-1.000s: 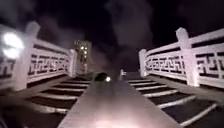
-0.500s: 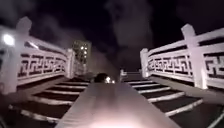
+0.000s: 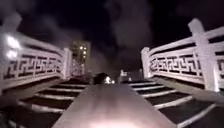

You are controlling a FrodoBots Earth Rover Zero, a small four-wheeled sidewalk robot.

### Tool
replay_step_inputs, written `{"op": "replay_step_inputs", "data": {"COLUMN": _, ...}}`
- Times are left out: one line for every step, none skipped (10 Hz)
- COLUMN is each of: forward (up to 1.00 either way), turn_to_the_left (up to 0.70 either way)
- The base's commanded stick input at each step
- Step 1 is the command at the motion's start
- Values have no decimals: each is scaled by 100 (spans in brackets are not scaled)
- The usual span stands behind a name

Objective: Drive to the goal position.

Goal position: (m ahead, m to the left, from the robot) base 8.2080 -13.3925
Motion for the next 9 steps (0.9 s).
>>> {"op": "replay_step_inputs", "data": {"forward": 70, "turn_to_the_left": 0}}
{"op": "replay_step_inputs", "data": {"forward": 70, "turn_to_the_left": 0}}
{"op": "replay_step_inputs", "data": {"forward": 70, "turn_to_the_left": 0}}
{"op": "replay_step_inputs", "data": {"forward": 70, "turn_to_the_left": 0}}
{"op": "replay_step_inputs", "data": {"forward": 70, "turn_to_the_left": 0}}
{"op": "replay_step_inputs", "data": {"forward": 70, "turn_to_the_left": 0}}
{"op": "replay_step_inputs", "data": {"forward": 70, "turn_to_the_left": 0}}
{"op": "replay_step_inputs", "data": {"forward": 70, "turn_to_the_left": 0}}
{"op": "replay_step_inputs", "data": {"forward": 70, "turn_to_the_left": 0}}
